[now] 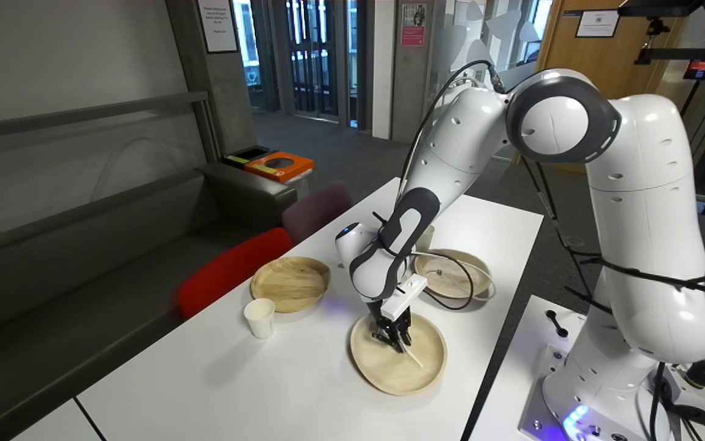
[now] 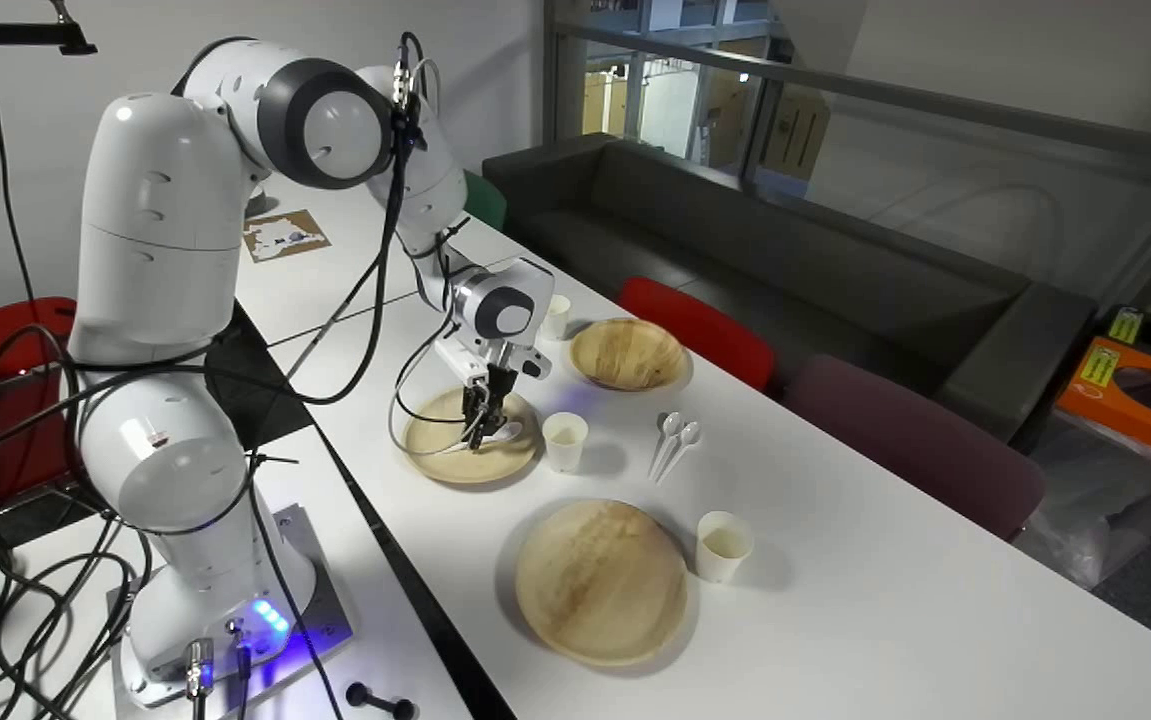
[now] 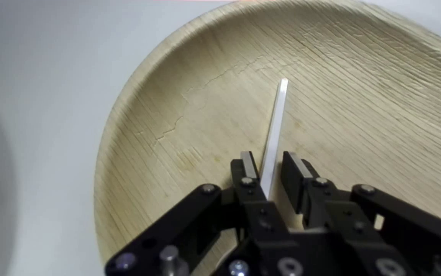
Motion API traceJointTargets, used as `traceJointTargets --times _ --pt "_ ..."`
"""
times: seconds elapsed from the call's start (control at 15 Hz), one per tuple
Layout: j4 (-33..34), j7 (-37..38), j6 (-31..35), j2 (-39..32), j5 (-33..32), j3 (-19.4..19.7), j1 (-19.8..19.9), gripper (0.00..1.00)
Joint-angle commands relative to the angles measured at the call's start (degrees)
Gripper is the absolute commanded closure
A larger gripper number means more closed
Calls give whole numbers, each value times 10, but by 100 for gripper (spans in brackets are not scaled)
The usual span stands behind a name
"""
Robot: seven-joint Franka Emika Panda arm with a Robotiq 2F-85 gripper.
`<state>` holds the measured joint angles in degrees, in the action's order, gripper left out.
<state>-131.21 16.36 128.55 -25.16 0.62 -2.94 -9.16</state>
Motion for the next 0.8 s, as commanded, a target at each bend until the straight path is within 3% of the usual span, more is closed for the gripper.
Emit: traceJointTargets --times 0.0,0.27,0.73 --pt "-2 18 13 1 -13 8 -9 71" --pt "-3 19 13 3 -14 8 -10 66" --pt "-6 23 16 3 -21 8 -15 77"
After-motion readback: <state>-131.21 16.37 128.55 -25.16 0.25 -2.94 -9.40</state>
